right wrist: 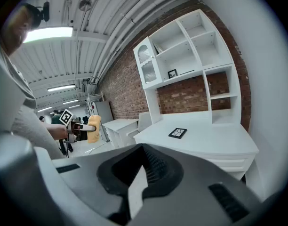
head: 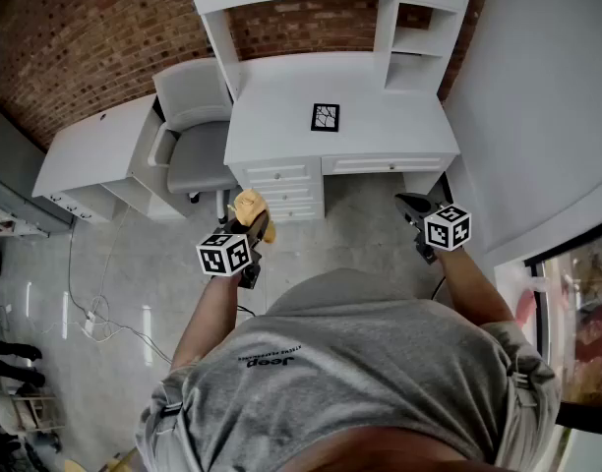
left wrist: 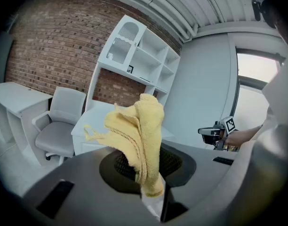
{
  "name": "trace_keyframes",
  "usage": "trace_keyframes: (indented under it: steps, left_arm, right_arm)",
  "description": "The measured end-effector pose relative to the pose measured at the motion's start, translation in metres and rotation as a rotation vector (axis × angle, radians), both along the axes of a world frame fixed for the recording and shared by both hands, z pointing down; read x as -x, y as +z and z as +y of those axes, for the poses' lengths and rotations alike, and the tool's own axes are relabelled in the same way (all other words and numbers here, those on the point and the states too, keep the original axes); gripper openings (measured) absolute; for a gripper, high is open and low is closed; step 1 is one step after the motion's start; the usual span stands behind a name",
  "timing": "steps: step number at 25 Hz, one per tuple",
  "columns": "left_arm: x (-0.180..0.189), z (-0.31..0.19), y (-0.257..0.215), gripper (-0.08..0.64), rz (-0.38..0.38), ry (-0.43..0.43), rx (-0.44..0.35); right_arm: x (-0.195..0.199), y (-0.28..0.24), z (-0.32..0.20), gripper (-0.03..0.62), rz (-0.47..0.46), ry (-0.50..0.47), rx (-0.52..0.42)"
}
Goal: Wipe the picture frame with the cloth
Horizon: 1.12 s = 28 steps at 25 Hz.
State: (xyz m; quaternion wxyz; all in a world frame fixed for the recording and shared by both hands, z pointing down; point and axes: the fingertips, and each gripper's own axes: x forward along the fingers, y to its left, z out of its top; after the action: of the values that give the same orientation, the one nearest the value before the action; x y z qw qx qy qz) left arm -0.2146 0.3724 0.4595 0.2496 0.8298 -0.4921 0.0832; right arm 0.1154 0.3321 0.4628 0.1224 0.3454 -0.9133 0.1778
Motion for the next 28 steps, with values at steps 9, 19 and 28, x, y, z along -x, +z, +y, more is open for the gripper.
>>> trace_keyframes:
  steps: [9,19,28]
  left_arm:
    - [-0.012,-0.006,-0.003,0.086,-0.005,-0.012,-0.005]
    - [-0.062,-0.010,-0.011,0.086,-0.023,-0.023,-0.005]
    - [-0.124,-0.017,-0.011,0.086,-0.041,-0.034,0.001]
  right_arm:
    - [-0.007,0.000,-0.008,0.015,0.002,-0.019,-0.009]
    - [-0.050,-0.004,-0.018,0.017,-0.051,-0.017,0.003]
    - [-0.102,0.009,-0.018,0.017,-0.048,-0.072,0.006]
